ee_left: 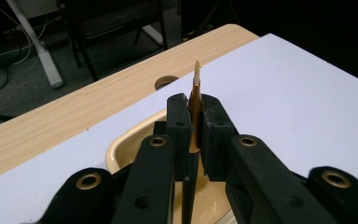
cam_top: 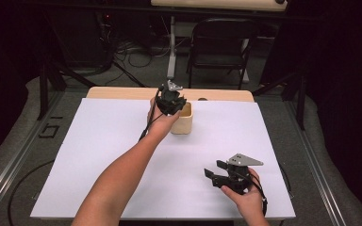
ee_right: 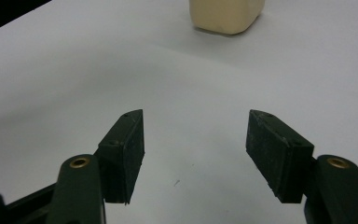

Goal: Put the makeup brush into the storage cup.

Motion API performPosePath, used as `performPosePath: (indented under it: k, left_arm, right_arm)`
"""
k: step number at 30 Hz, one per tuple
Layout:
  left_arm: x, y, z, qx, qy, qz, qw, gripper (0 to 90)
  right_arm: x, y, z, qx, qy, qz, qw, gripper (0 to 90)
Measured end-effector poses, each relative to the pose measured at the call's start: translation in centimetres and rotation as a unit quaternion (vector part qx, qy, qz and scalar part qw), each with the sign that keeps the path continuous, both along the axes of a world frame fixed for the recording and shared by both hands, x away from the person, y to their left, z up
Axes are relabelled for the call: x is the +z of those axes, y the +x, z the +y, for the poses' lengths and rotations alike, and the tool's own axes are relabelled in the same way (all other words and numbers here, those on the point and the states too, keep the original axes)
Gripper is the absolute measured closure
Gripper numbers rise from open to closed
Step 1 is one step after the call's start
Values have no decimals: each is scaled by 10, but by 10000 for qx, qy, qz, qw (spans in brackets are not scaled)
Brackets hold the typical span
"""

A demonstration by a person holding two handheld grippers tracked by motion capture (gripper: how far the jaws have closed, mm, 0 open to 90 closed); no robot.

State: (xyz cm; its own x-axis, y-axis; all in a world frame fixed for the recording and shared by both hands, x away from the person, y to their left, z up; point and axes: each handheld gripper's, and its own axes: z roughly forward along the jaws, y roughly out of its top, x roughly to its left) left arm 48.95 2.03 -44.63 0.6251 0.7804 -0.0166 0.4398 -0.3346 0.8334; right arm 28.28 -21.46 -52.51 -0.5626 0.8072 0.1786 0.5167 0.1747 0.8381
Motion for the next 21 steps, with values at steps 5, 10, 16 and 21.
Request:
performPosePath:
  k: [5, 10, 16, 21]
  left_arm:
    - [-1, 0, 0, -7, 51, 31, 10000, 836]
    - [-3, 0, 1, 22, 48, 37, 10000, 837]
    - [-4, 0, 2, 33, 66, 45, 10000, 837]
    - [-4, 0, 3, 56, 50, 82, 9999, 836]
  right_arm:
    - [0, 0, 0, -7, 1, 8, 10000, 373]
    - [0, 0, 0, 7, -16, 39, 10000, 373]
    - [0, 0, 0, 4, -19, 44, 10000, 372]
    - [0, 0, 0, 12, -25, 31, 10000, 373]
